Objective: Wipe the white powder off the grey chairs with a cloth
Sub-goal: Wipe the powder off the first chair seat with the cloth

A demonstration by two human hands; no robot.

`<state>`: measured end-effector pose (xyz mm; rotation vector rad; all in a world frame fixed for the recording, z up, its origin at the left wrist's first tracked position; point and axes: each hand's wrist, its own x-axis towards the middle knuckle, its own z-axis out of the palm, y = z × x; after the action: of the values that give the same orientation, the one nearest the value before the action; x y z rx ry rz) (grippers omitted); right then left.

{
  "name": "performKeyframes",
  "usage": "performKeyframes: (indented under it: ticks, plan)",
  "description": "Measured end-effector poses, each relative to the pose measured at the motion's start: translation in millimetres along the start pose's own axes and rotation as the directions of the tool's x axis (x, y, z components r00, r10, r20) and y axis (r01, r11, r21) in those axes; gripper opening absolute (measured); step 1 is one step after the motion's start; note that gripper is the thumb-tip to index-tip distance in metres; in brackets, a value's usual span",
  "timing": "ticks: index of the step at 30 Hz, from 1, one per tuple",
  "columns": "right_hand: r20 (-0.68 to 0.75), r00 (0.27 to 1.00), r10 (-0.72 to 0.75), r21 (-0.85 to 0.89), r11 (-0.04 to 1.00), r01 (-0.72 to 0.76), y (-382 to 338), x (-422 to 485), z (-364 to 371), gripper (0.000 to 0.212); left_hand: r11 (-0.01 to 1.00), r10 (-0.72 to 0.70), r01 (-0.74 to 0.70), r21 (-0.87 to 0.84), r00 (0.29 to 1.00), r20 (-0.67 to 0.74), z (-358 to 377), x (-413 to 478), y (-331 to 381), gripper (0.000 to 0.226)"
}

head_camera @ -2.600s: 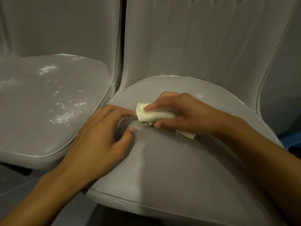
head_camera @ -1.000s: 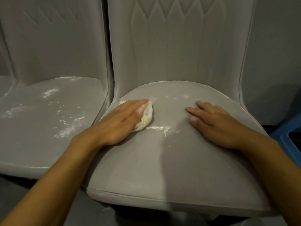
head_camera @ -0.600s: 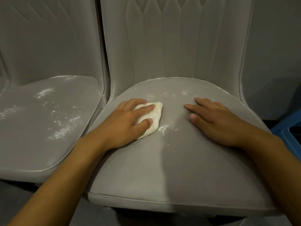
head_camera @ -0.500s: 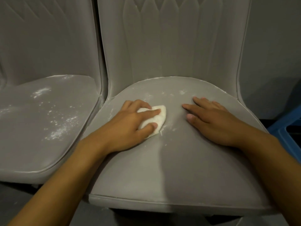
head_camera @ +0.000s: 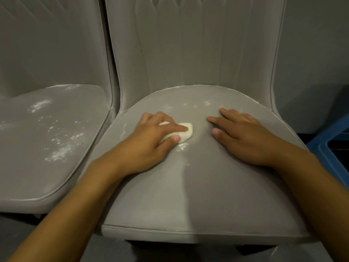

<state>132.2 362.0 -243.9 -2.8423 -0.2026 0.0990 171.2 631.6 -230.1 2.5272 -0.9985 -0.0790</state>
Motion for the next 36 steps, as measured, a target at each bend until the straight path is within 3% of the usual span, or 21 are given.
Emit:
performKeyframes:
  ticks: [5, 7, 10, 12, 18, 21, 23, 26, 31, 34, 36]
  plan:
    - [0.011, 1.0, 0.004, 0.008, 1.0, -0.004, 0, 1, -1, 0.061, 0.971, 0.205, -0.18, -0.16, 0.966, 0.159, 1, -2, 31, 0.033]
    - [0.016, 1.0, 0.013, 0.014, 1.0, -0.013, -1, 0, -1, 0.065, 0.971, 0.224, -0.218, -0.099, 0.973, 0.056, -8, 0, 28, 0.034]
    - [-0.005, 1.0, 0.008, 0.012, 1.0, -0.008, -1, -2, -1, 0.074, 0.998, 0.055, -0.057, -0.033, 0.996, -0.066, -14, 2, 8, 0.037]
    - [-0.002, 1.0, 0.02, 0.018, 1.0, -0.02, -3, -3, -1, 0.066, 0.999, 0.037, -0.037, -0.031, 0.999, -0.008, -9, 0, 4, 0.041]
    - [0.014, 0.999, 0.029, 0.022, 0.999, -0.029, -6, -3, -5, 0.056, 0.953, 0.249, -0.215, -0.214, 0.957, 0.146, 6, -4, 36, 0.029]
    - [0.008, 0.999, 0.038, 0.027, 0.999, -0.038, -7, -4, -4, 0.053, 0.968, 0.217, -0.219, -0.121, 0.976, -0.027, -2, -1, 26, 0.033]
    - [0.004, 0.999, 0.036, 0.032, 0.999, -0.036, -8, -6, -4, 0.053, 0.995, 0.099, -0.099, 0.007, 0.991, -0.089, -4, -1, 15, 0.039]
    - [0.005, 0.999, 0.041, 0.036, 0.999, -0.041, -8, -7, -5, 0.052, 0.998, 0.07, -0.07, 0.0, 0.998, 0.002, 3, -4, 19, 0.044]
    - [0.019, 0.999, 0.035, 0.031, 0.999, -0.036, -9, -6, -6, 0.054, 0.948, 0.268, -0.226, -0.225, 0.947, 0.176, 4, -12, 53, 0.036]
    - [0.01, 0.999, 0.035, 0.029, 0.999, -0.035, -9, -6, -5, 0.054, 0.954, 0.273, -0.261, -0.148, 0.96, 0.064, -11, -11, 42, 0.034]
    - [0.0, 1.0, 0.031, 0.027, 0.999, -0.031, -8, -6, -3, 0.054, 0.987, 0.158, -0.156, 0.041, 0.986, -0.052, -20, -10, 26, 0.04]
